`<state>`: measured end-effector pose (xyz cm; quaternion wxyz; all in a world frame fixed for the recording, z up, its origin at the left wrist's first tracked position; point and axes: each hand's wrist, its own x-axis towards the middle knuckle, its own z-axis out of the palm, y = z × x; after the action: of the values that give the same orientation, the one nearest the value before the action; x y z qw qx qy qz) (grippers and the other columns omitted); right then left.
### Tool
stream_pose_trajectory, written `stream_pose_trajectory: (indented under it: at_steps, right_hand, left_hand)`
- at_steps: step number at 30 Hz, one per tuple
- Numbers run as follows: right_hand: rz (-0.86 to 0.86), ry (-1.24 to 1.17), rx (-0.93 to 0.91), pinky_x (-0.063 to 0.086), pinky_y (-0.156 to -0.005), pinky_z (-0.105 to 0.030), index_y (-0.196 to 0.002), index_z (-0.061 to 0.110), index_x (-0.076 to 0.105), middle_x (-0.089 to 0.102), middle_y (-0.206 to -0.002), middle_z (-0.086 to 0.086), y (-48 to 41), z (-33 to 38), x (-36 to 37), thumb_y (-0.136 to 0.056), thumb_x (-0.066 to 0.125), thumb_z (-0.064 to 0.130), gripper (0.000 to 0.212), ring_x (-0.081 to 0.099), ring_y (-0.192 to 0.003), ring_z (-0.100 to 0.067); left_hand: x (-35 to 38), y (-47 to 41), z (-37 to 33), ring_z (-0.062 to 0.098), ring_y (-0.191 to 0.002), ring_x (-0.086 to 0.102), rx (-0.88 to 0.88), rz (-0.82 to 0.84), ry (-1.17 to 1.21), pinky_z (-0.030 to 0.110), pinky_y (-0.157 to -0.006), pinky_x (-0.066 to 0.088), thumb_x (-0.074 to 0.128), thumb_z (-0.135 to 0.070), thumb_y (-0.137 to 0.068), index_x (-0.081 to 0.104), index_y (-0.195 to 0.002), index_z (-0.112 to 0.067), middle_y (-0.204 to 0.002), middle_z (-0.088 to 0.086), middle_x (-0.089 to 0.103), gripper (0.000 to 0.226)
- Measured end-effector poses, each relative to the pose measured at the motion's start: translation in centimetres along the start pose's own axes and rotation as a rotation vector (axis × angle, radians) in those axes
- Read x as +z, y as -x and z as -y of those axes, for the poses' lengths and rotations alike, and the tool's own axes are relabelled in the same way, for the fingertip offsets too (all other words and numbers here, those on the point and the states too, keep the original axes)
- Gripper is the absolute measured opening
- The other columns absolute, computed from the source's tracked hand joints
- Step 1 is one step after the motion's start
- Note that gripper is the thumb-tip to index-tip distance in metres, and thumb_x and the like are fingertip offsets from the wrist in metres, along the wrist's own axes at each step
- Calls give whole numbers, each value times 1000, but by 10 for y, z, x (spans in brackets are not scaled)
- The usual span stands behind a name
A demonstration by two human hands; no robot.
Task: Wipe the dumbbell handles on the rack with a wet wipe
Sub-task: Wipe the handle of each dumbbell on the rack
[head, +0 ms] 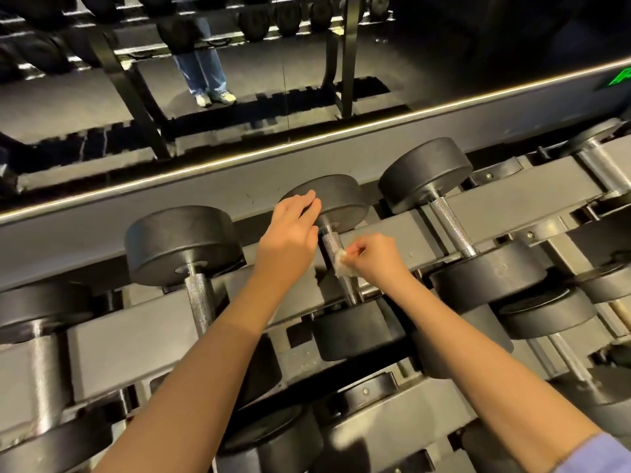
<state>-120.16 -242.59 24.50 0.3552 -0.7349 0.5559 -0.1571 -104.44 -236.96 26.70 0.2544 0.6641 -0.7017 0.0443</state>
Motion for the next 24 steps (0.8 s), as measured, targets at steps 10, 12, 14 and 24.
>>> stream_pose_trajectory:
  at_steps: [10,12,14,24]
  right_hand:
    - [-13,-7,65,41,-68,-19,-77,-2,70,61,-71,-2,-7,-6,-6,-87,64,11,17,56,-75,-15]
    - [141,63,86,47,-78,-23,-85,1,72,68,-83,-6,1,-13,-15,-87,65,11,13,62,-84,-17]
    - [159,72,71,49,-82,-26,-89,3,73,70,-94,-7,0,-14,-17,-86,65,8,11,62,-89,-17]
    - [261,83,80,44,-71,-23,-76,9,72,68,-77,-4,2,-11,-24,-82,69,8,7,59,-73,-11]
  left_hand:
    - [-5,-4,-2,22,-136,32,-106,96,68,20,-103,22,49,-9,-97,46,-140,-7,-147,6,42,43]
    - [-6,-5,-1,22,-136,32,-106,101,71,20,-103,23,48,-9,-98,46,-140,-8,-146,6,42,42]
    - [-7,-5,-2,21,-136,32,-114,107,74,21,-103,25,48,-10,-98,46,-140,-9,-147,5,42,42]
    - [-9,-6,-5,14,-140,21,-173,176,113,25,-109,26,43,-18,-101,36,-147,-13,-153,-2,31,46]
